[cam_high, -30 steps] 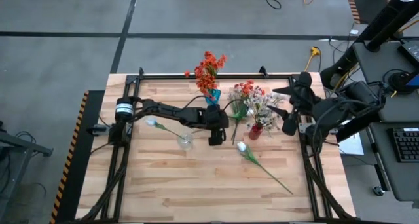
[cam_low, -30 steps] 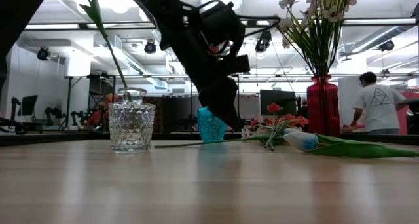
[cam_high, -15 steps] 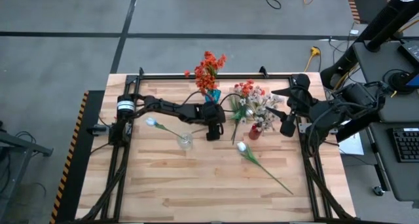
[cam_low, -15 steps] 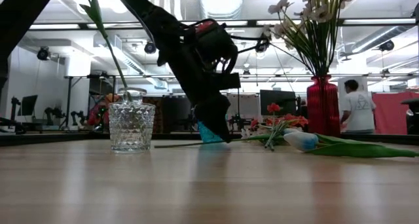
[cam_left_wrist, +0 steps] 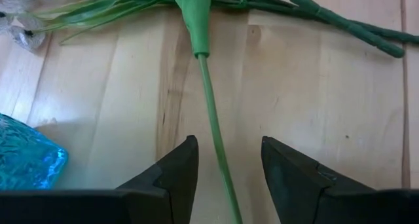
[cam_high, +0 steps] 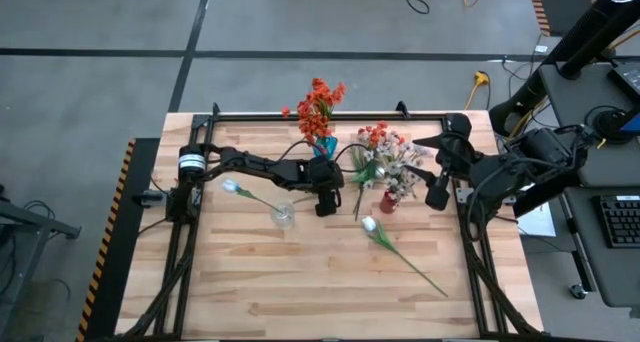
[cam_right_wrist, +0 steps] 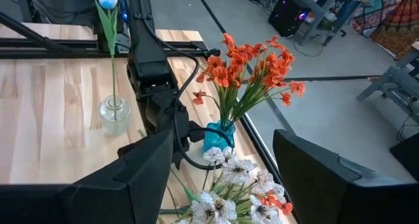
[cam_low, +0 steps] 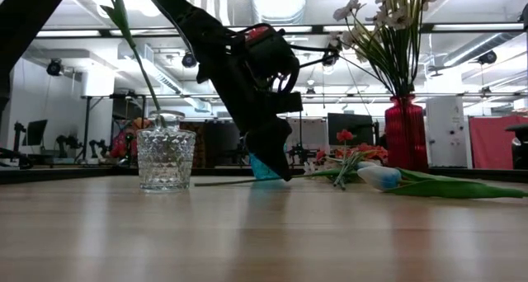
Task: Sort flowers into vase by color
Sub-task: Put the top white flower into the transparent vase
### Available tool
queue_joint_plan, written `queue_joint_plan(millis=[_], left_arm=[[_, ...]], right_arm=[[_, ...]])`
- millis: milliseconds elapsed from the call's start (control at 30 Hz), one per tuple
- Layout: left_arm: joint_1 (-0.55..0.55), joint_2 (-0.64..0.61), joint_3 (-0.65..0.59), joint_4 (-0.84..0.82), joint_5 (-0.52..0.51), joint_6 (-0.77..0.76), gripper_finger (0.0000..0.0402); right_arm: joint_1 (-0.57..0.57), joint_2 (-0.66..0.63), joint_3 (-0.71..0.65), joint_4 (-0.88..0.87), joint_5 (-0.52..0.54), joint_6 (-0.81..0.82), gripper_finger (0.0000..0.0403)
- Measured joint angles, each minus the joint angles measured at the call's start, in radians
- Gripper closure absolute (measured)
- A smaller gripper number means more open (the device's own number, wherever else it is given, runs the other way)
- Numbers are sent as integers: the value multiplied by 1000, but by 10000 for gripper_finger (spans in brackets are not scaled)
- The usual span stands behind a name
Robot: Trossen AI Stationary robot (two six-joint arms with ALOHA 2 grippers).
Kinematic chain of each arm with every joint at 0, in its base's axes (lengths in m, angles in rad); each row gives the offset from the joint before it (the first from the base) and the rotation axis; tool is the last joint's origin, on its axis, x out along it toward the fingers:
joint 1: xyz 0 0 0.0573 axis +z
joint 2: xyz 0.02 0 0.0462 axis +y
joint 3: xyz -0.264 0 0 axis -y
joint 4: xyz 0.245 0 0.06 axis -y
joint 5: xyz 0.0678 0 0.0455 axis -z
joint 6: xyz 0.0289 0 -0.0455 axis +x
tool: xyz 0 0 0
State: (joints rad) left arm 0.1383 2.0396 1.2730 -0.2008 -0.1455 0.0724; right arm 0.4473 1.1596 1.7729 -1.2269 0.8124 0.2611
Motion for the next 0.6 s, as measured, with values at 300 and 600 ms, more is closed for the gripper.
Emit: queue_joint_plan(millis=[300,600], left_arm=[[0,0,0,0,-1,-8,318],[0,0,0,0,-1,-15,396]], right_arm=[[0,8,0,6,0,0,147],[0,8,0,6,-1,0,147]])
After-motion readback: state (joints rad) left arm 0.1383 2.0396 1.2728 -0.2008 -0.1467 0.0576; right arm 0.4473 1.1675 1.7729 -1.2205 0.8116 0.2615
